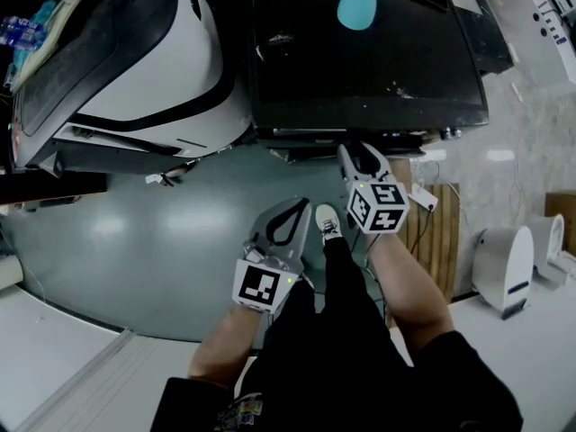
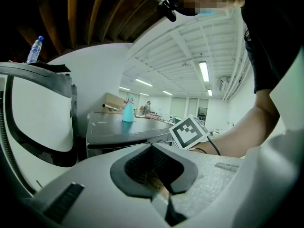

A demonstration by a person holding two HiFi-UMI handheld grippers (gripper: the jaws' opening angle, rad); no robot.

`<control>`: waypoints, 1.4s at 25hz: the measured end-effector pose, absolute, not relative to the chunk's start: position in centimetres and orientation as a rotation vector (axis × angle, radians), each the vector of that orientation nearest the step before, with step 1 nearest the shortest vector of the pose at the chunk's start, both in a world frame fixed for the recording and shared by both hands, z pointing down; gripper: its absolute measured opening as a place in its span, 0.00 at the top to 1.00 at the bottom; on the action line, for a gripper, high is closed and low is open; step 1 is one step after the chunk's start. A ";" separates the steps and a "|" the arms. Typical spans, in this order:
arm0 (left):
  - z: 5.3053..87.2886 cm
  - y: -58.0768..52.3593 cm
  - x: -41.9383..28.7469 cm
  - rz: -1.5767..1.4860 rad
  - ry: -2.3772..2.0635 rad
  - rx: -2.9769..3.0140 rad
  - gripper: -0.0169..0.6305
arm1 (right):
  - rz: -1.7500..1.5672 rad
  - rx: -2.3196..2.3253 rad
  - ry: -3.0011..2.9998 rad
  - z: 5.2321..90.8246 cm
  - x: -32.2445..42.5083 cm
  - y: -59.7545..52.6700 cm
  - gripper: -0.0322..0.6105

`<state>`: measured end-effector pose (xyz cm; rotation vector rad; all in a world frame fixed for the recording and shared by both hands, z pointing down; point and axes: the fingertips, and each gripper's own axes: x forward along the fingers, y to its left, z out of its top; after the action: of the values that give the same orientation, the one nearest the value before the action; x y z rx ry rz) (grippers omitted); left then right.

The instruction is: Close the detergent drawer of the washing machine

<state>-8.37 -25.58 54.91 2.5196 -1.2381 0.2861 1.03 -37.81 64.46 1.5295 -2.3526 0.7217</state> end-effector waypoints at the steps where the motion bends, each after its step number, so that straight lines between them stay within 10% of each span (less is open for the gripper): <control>1: 54.9 -25.7 -8.3 0.284 -1.240 2.517 0.97 | 0.720 1.531 -2.352 64.4 1.0 -38.0 0.77; 23: 54.7 -26.0 -8.9 0.268 -1.273 2.496 0.97 | 0.826 1.628 -2.295 64.7 1.1 -39.1 0.76; 28: 54.1 -25.1 -10.2 0.258 -1.301 2.490 0.97 | 0.797 1.673 -2.310 63.2 1.5 -38.4 0.96; 35: 51.7 -23.4 -12.3 0.236 -1.346 2.509 0.97 | 0.721 1.622 -2.467 58.0 0.1 -36.5 0.95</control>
<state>-12.32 -23.38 51.73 2.5091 -1.3455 0.2364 0.06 -36.53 58.04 1.6217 -2.4666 0.7205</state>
